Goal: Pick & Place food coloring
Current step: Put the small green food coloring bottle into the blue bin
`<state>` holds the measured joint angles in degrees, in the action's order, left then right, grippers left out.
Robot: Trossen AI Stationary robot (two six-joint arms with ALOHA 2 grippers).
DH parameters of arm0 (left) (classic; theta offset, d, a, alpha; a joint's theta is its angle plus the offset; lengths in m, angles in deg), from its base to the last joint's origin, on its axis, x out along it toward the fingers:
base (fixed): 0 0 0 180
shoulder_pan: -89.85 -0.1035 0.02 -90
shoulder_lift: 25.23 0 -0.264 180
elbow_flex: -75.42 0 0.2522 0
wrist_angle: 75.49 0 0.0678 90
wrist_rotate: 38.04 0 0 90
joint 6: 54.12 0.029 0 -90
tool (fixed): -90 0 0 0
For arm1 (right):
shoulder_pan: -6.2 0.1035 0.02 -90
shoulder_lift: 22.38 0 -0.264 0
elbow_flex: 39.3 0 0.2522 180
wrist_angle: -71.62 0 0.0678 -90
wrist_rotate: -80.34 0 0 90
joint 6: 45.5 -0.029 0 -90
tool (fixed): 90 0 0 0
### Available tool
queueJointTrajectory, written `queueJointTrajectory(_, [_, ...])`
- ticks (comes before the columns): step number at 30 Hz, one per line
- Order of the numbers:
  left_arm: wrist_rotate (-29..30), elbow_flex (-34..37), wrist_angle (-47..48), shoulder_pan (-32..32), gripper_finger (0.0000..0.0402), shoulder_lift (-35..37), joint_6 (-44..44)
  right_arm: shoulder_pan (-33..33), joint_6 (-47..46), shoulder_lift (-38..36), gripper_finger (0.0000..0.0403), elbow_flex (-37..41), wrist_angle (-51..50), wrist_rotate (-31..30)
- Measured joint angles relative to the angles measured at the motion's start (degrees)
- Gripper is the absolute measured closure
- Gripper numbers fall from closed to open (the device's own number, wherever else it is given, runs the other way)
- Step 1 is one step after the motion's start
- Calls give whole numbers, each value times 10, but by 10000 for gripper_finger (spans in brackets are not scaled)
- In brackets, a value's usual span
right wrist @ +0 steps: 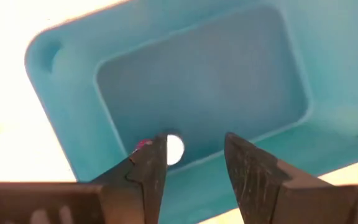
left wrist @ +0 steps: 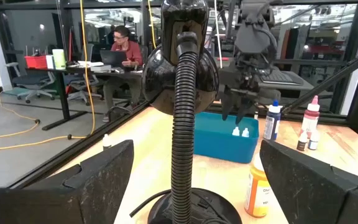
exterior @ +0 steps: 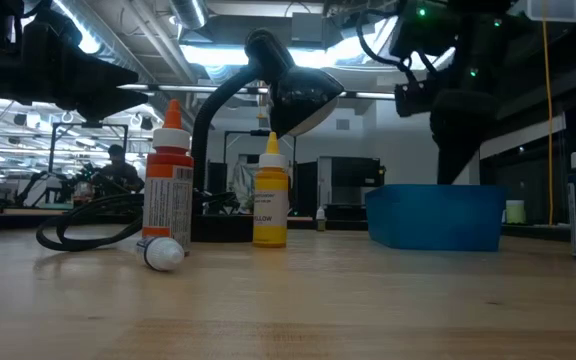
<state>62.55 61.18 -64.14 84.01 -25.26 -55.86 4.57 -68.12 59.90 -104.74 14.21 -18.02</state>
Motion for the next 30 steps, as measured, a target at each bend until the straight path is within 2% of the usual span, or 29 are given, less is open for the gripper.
queueJointTrajectory(8, [0,0,0,0,56,0,0,-64,66,0,223,-43,-8,-40])
queueJointTrajectory(17, [0,0,0,0,56,0,0,-184,143,0,141,-95,-12,-42])
queueJointTrajectory(21, [0,0,0,0,56,0,0,-233,169,0,117,-118,-11,-42])
queueJointTrajectory(30, [0,0,0,0,56,0,0,-322,237,0,102,-179,-3,-25])
